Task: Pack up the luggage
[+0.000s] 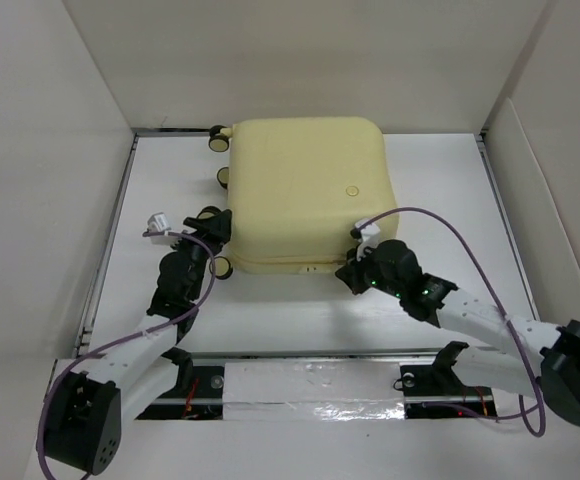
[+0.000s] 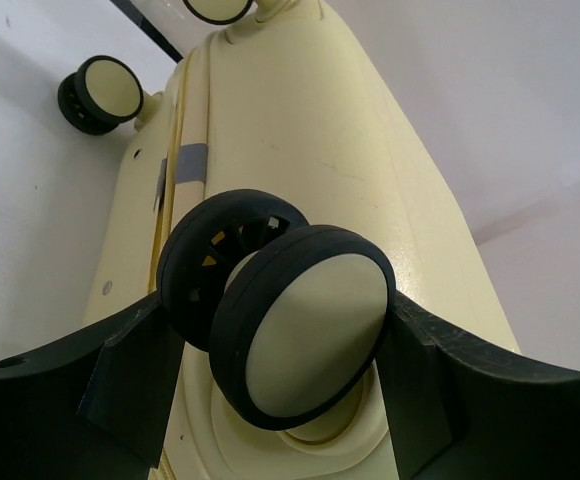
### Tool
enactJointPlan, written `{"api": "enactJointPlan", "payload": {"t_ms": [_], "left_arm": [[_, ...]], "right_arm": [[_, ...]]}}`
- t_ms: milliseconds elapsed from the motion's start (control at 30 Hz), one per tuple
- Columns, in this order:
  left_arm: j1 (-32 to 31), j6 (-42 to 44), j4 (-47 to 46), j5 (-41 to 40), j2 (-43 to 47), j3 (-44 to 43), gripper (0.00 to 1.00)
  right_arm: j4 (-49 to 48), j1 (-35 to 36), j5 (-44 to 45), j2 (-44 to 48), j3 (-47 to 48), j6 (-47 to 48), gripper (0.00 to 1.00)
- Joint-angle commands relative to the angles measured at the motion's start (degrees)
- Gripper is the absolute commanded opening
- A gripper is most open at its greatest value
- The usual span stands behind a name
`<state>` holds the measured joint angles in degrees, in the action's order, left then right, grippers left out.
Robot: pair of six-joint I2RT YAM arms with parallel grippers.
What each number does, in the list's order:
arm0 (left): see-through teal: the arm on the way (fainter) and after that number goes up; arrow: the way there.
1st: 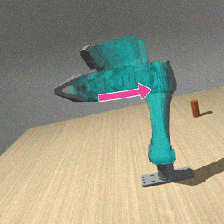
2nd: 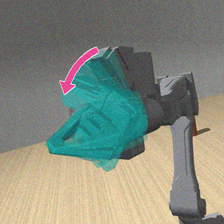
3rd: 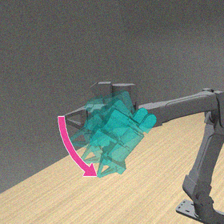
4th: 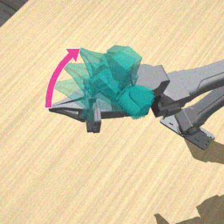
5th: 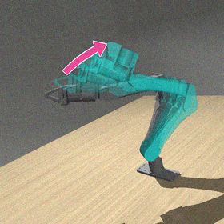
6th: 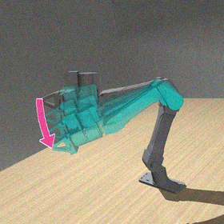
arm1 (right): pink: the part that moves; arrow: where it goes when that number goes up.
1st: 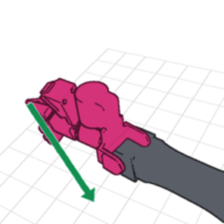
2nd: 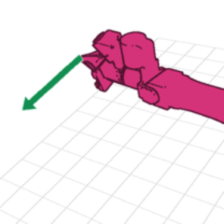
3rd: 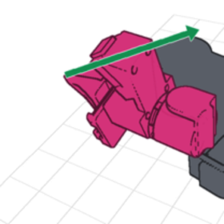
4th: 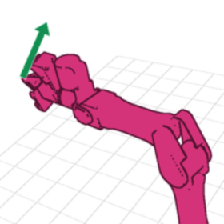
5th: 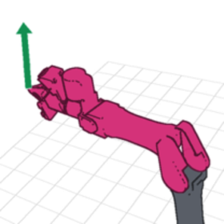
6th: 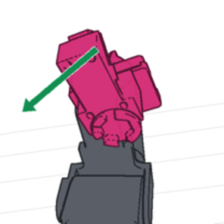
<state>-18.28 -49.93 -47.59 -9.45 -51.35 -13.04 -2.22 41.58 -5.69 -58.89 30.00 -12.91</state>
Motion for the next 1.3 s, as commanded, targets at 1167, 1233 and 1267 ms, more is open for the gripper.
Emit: {"api": "enactJointPlan", "payload": {"t_ms": [1167,1233,1267], "left_arm": [[-34.29,7.81,31.33,-9.34,8.38,-22.26,0.99],[-28.94,8.88,34.23,-10.67,7.33,-25.09,0.99],[-26.56,9.41,34.84,-10.50,6.36,-27.20,0.99]], "right_arm": [[-21.79,20.39,4.55,-8.01,0.86,-5.29,0.00],[-18.20,20.38,4.55,-3.35,-0.55,-5.37,0.00],[-17.22,20.38,4.38,-1.94,-1.60,-5.46,0.00]]}}
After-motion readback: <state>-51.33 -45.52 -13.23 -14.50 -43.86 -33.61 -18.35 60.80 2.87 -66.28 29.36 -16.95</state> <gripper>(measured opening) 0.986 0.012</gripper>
